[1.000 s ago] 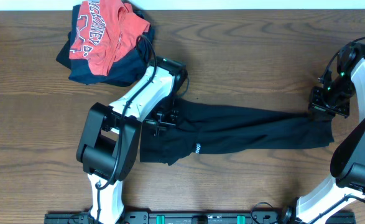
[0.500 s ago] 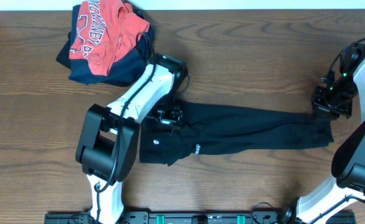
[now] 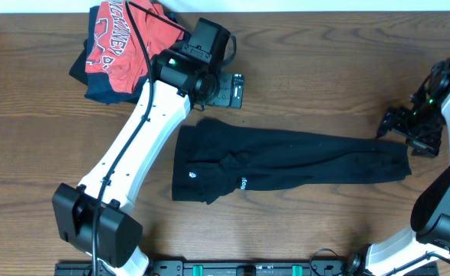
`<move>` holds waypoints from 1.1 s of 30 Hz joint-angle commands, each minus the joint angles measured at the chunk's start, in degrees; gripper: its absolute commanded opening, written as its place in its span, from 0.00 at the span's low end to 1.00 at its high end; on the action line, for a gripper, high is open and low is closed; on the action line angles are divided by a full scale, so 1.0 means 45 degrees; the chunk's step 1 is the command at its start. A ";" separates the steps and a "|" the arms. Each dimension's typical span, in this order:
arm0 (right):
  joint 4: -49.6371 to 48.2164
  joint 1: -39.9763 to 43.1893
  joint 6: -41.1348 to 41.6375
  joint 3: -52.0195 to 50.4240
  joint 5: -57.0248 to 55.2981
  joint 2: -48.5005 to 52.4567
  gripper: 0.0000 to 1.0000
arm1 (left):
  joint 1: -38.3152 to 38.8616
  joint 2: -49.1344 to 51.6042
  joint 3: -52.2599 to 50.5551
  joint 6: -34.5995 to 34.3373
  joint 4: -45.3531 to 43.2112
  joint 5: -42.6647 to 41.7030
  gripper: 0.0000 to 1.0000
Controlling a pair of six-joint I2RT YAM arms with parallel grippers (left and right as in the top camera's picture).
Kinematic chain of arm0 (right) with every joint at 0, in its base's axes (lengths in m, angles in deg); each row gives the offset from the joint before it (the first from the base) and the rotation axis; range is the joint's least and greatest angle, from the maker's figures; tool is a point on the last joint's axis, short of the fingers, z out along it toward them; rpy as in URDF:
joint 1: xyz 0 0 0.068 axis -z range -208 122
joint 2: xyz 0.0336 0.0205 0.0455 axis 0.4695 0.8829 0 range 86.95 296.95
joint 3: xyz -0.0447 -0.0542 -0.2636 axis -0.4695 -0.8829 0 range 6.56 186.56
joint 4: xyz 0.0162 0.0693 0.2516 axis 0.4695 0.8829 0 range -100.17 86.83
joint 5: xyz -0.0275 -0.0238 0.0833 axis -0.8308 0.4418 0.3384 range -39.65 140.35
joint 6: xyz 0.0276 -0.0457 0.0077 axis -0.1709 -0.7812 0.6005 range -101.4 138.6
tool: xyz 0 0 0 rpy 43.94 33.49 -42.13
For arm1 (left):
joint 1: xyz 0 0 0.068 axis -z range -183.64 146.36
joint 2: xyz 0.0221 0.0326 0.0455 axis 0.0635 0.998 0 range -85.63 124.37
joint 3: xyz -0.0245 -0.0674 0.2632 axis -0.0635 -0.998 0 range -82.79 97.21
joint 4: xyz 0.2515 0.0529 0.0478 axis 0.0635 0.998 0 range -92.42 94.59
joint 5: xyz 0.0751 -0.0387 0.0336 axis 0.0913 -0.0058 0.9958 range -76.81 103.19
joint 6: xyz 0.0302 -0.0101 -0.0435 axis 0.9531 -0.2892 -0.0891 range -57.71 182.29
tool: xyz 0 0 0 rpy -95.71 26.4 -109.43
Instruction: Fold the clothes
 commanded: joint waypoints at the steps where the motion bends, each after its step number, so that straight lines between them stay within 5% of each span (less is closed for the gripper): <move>1: -0.0481 0.0087 0.0185 -0.0690 -0.0855 -0.0005 0.98 | -0.0311 0.0087 0.0024 -0.0058 -0.0476 0.0068 0.98; 14: -0.5620 0.0112 -0.0495 -0.3944 -0.1787 -0.0005 0.98 | -0.1127 0.0092 0.0024 0.0034 -0.1064 0.0078 0.98; 25: -0.7174 0.0180 -0.0976 -0.5299 -0.1807 0.0000 0.89 | -0.1593 0.0092 0.0005 0.0083 -0.1030 0.0078 0.98; 31: -0.7854 0.0180 -0.0826 -0.6353 -0.1987 0.0000 0.68 | -0.1603 0.0092 -0.0010 0.0170 -0.0986 0.0083 0.98; 33: -0.7873 0.0180 -0.0563 -0.6547 -0.1972 0.0000 0.54 | -0.1603 0.0092 -0.0015 0.0170 -0.0899 0.0097 0.98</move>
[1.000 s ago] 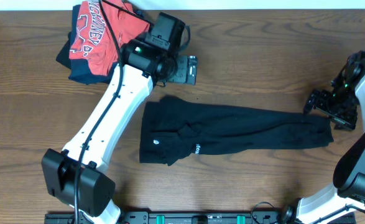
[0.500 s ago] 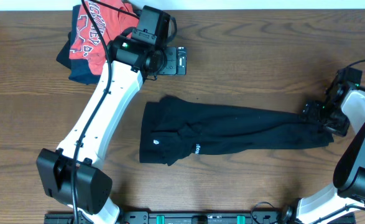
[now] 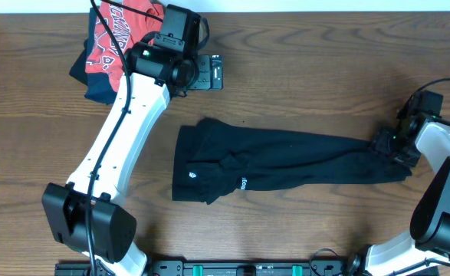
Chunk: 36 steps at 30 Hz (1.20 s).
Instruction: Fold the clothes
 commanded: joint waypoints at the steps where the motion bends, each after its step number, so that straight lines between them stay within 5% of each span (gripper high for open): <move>1: 0.0253 0.0180 0.0335 -0.0913 -0.1161 0.0559 0.40 | -0.0058 0.0083 -0.0015 0.0117 0.0131 0.0180 0.98; 3: 0.0423 0.0185 0.0772 -0.0903 -0.1161 0.0549 0.08 | -0.0058 0.0083 -0.0015 0.0262 0.0214 0.0219 0.98; 5: 0.0476 0.0185 0.1200 -0.0801 -0.1161 0.0544 0.01 | -0.0058 0.0083 -0.0015 0.0257 0.0204 0.0223 0.98; 18: 0.0767 0.0967 0.1350 0.1778 -0.0539 0.0544 0.01 | -0.0058 0.0107 -0.0024 0.0248 -0.0044 0.0267 0.98; 25: 0.2093 0.1821 0.0515 0.3235 0.1773 0.0510 0.01 | -0.0058 0.0107 -0.0024 0.0248 0.0369 0.0602 0.98; 36: 0.5338 -0.0325 0.0330 0.4857 0.3531 -0.1005 0.01 | -0.0058 0.0107 -0.0024 0.0243 0.0291 0.0597 0.98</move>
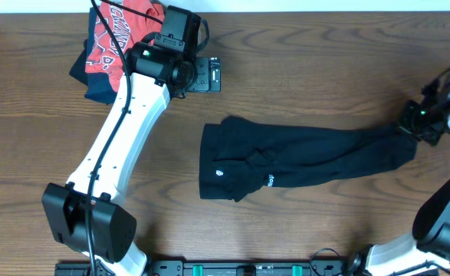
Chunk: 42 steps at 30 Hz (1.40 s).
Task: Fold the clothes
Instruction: 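Fold the strip's right end leftward over the middle with the right gripper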
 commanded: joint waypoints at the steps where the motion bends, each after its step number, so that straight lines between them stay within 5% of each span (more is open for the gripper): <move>1: 0.0529 -0.1195 -0.0005 0.0291 0.0772 -0.0777 0.01 | -0.0058 0.0107 -0.0024 0.0199 -0.0053 0.0253 0.98; 12: 0.0335 -0.5100 0.1520 0.0238 0.1132 -0.0792 0.02 | -0.0058 0.0107 -0.0039 0.0204 -0.0058 0.0253 0.98; 15: 0.0228 -0.5969 0.1914 0.0238 0.1132 -0.0787 0.22 | -0.0058 0.0131 -0.0039 0.0209 -0.0073 0.0257 0.98; 22: 0.0772 -0.7495 0.2035 0.0238 0.1336 -0.0787 0.29 | -0.0058 0.0223 -0.0078 0.0209 -0.0063 0.0257 0.98; 31: 0.1229 -0.7111 0.1744 0.0272 0.0024 -0.1151 0.31 | -0.0058 0.0223 -0.0078 0.0209 -0.0092 0.0262 0.98; 36: 0.1477 -0.6805 0.1724 0.0126 -0.2123 -0.1078 0.44 | -0.0058 0.0223 -0.0078 0.0209 -0.0204 0.0262 0.98; 42: 0.0262 -0.6912 0.1268 -0.0957 -0.1433 -0.0806 0.44 | -0.0058 0.0223 -0.0097 0.0437 -0.0044 0.0355 0.98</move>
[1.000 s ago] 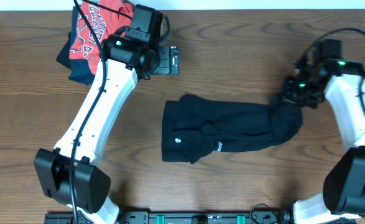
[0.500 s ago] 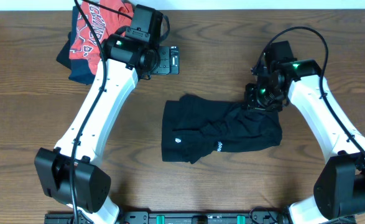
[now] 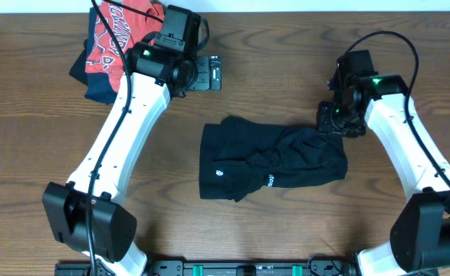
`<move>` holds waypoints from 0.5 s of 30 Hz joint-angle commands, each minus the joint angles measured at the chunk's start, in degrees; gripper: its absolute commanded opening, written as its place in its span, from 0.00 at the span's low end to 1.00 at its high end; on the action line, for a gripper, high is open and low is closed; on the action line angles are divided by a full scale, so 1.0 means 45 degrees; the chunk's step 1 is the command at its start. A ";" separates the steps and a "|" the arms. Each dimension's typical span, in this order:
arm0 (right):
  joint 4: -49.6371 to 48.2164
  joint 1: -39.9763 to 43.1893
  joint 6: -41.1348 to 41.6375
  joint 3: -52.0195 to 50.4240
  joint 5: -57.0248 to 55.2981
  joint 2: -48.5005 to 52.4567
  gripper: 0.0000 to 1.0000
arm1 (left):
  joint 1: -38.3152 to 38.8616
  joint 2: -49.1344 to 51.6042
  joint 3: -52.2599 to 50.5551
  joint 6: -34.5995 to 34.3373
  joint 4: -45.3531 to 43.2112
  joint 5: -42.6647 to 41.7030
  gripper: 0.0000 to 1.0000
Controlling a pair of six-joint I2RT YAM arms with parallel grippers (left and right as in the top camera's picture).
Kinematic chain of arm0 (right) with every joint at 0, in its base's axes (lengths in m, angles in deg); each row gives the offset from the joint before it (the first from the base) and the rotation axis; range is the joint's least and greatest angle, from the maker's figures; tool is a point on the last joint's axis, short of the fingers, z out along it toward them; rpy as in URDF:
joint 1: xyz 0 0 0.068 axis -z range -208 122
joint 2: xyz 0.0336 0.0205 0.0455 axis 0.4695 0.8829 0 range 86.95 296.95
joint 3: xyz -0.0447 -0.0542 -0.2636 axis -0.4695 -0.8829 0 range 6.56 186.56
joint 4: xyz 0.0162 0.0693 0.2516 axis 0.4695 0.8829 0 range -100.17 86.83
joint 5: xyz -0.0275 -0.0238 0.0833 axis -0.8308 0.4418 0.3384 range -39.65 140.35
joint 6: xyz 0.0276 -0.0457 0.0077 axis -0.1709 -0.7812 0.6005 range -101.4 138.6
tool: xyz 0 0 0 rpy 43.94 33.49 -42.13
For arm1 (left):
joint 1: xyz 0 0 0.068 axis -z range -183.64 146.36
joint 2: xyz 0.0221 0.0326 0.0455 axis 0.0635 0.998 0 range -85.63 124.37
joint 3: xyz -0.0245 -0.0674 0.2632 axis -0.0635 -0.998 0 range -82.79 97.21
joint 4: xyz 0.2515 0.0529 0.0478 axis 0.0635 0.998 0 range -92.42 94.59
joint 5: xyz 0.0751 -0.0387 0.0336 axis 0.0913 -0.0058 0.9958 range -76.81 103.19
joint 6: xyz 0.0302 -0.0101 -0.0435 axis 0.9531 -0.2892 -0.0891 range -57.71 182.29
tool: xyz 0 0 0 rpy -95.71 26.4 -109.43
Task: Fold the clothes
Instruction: 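Fold the strip's right end leftward over the middle with the right gripper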
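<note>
Black trousers (image 3: 267, 161) lie in the middle of the table, their leg end bunched and doubled back toward the waist. My right gripper (image 3: 326, 127) is at the top right of that bunch, shut on the leg end. My left gripper (image 3: 215, 74) hovers over bare table beside the pile of folded clothes (image 3: 111, 46) at the back left; its jaws look open with nothing in them.
The red and navy garments of the pile sit by the table's far edge. The left arm (image 3: 121, 134) stretches diagonally across the left half of the table. The right arm (image 3: 408, 146) runs down the right side.
My right gripper has moved left from the table's right edge to above the trousers' middle, bringing the leg end with it; the trousers are now about half as long. The left arm has not moved.
The trousers lay stretched out, my right gripper beside the leg end and my left gripper near the waist. Then the left gripper stood by the pile and the right was on the leg end. The trousers then sat further right. Now the legs are doubled over.
</note>
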 commanded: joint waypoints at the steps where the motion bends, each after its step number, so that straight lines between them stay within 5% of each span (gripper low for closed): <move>1: -0.0427 -0.0058 -0.0296 -0.0782 0.0131 0.0044 0.44 | -0.0058 0.0194 -0.0097 0.0384 0.0194 0.0461 0.98; 5: -0.1156 -0.0058 -0.0359 -0.1710 0.0860 0.0044 0.40 | -0.0136 0.0194 -0.0097 0.0481 0.0253 0.0534 0.98; 12: -0.1185 -0.0277 -0.0733 -0.2079 0.2540 0.0015 0.03 | -0.0408 0.0194 -0.0097 0.0476 0.0257 0.0534 0.98; 15: -0.1205 -0.0651 -0.0729 -0.2074 0.3147 -0.0073 0.01 | -0.0534 0.0194 -0.0097 0.0476 0.0257 0.0534 0.98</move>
